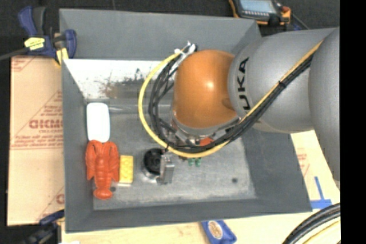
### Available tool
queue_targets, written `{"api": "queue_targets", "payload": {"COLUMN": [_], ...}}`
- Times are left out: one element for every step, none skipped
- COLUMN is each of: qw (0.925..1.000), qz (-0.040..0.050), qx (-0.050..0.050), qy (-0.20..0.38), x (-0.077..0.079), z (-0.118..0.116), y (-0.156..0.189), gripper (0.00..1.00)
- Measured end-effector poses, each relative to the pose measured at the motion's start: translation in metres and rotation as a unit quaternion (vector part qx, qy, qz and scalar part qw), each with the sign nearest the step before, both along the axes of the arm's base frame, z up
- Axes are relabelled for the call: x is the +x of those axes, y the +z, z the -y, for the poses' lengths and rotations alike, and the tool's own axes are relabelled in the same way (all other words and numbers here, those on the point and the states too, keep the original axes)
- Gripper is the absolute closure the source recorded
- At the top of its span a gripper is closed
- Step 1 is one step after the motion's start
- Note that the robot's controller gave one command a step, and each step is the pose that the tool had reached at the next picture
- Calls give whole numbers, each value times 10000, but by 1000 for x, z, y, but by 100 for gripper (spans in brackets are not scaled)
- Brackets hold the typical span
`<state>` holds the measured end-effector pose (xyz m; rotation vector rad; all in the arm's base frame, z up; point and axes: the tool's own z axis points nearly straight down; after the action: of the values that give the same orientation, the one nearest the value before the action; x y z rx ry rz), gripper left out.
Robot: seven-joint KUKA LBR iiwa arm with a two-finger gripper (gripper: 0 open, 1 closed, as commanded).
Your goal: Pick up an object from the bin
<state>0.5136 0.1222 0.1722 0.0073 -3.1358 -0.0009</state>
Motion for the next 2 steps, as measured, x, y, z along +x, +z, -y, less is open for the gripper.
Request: {"api": "queue_targets", "payload": {"qw": [10000, 9998], "qz": [40, 73], "qx": [7, 14], "qy": [-18, -174], "x": [2, 34], "z": [1, 3], "y": [5, -47], "gripper": [0, 0]}}
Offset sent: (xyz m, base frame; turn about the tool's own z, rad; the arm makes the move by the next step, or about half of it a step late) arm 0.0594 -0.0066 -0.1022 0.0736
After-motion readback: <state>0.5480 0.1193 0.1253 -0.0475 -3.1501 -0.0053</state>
